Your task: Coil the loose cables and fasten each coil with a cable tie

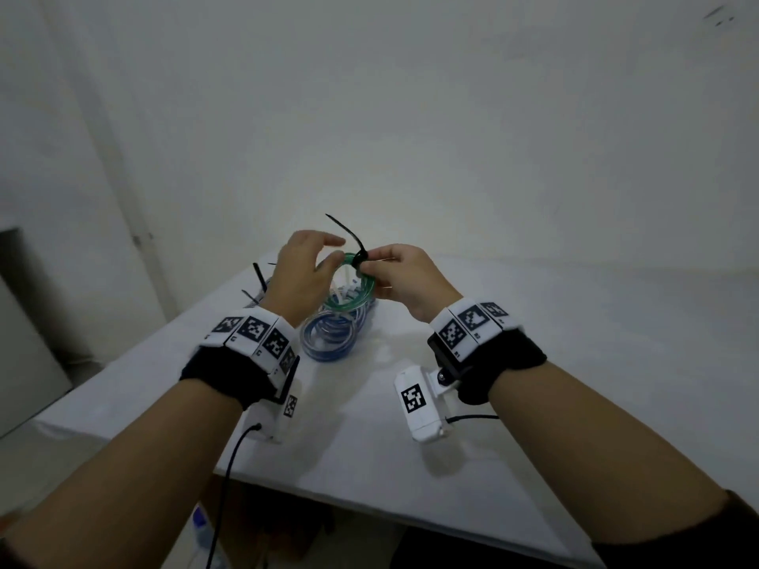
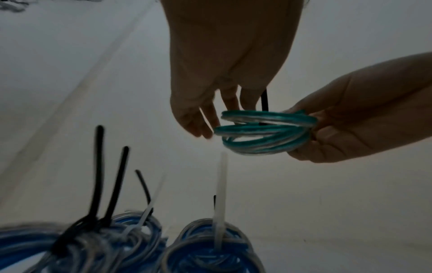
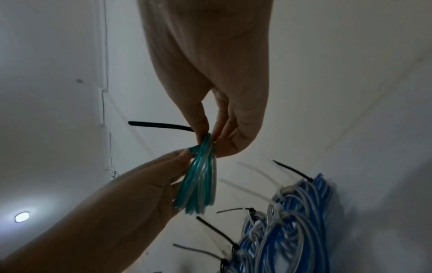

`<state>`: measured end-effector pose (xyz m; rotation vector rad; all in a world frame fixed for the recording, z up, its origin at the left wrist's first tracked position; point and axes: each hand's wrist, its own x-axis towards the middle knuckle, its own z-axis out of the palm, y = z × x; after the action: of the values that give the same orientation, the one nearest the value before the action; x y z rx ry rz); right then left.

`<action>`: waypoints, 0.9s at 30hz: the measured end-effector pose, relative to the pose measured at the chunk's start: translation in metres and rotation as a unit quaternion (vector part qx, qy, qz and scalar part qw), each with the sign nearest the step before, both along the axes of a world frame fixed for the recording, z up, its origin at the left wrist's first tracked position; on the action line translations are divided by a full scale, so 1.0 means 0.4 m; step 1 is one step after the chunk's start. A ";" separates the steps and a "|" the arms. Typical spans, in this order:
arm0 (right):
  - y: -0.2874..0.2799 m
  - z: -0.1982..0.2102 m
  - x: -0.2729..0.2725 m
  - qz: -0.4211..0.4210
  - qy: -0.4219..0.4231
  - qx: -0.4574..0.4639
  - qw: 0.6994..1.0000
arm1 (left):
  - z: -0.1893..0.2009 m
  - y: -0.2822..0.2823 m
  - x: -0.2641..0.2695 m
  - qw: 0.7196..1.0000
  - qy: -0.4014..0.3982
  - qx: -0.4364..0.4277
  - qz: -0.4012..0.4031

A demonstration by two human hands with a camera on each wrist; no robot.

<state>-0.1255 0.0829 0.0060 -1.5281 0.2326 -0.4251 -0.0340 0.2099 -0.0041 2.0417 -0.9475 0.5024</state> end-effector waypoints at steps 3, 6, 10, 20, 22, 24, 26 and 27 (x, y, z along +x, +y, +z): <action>0.032 -0.026 0.025 0.041 0.020 0.010 0.999 | -0.016 0.039 0.011 0.991 0.131 0.002 -0.031; 0.049 -0.059 0.046 0.039 0.053 0.001 0.998 | -0.036 0.064 0.024 0.985 0.174 -0.018 -0.003; 0.053 -0.089 0.066 0.049 0.111 -0.025 0.992 | -0.061 0.078 0.028 0.977 0.211 -0.005 0.013; 0.013 -0.101 0.058 0.079 0.233 -0.090 0.965 | -0.049 0.061 0.042 0.915 0.399 0.012 -0.060; 0.006 -0.102 0.053 0.066 0.229 -0.097 0.966 | -0.044 0.055 0.048 0.918 0.392 0.020 -0.053; 0.004 -0.105 0.055 0.050 0.222 -0.100 0.969 | -0.042 0.049 0.060 0.927 0.372 0.040 -0.025; 0.012 -0.104 0.060 0.043 0.224 -0.106 0.968 | -0.038 0.048 0.065 0.938 0.339 0.073 0.002; 0.018 -0.104 0.065 0.040 0.226 -0.112 0.967 | -0.039 0.047 0.068 0.943 0.320 0.085 0.013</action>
<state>-0.0997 0.0900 -0.0354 -1.8396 0.4903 -0.0308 -0.0069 0.2288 -0.0199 2.1608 -0.5752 -0.2449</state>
